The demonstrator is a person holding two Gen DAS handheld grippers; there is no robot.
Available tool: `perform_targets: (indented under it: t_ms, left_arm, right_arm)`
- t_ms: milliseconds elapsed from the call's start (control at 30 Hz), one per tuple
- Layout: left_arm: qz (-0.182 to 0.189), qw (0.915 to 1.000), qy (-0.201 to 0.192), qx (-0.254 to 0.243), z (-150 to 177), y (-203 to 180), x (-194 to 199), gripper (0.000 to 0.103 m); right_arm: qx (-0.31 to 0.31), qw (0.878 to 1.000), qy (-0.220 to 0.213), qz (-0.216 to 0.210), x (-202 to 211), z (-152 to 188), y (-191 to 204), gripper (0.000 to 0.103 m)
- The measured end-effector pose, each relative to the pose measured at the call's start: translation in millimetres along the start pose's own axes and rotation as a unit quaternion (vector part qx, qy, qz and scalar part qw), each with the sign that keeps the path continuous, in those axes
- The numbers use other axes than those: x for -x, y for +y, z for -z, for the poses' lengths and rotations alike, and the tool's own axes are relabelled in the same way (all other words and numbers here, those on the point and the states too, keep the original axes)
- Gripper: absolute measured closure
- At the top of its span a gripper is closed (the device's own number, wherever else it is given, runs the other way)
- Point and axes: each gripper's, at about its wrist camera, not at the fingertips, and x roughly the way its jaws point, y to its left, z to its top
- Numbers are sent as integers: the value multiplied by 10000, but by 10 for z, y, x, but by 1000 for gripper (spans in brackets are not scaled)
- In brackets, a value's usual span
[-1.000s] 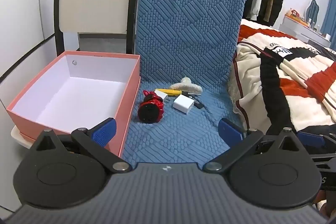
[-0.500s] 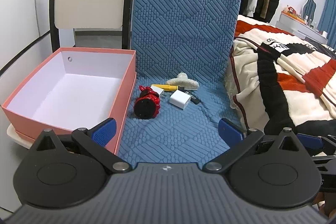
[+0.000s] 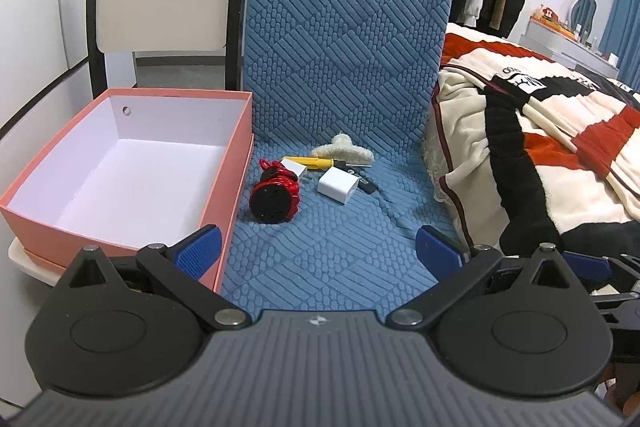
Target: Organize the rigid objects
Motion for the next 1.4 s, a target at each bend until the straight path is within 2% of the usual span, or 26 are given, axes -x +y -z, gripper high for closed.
perform_targets:
  t_ms: [767,900,1100,1267,1400]
  left_arm:
    - [14,10000,83,-10,28,2,-46,0]
    - [-99,9996,255,-97,-5,-16,-91,0]
    - [-41,9997,169,-181,-24,-53,-96,0]
    - [50,9996,239,-115,-18,-51,-276,0]
    - [-53,9995,246,-196,-56,-66,-522,0]
  right_arm:
    - [26,10000,29,-60,-8,20,20,7]
    - [36,10000,26,-65,-35,46,10,7]
    - [5,10000,58,-49,-106,108,-17,7]
    - [-74,10000,17,-25,-219,163,-56,7]
    - [-325,9994,51,-117,-331,137,-94,7]
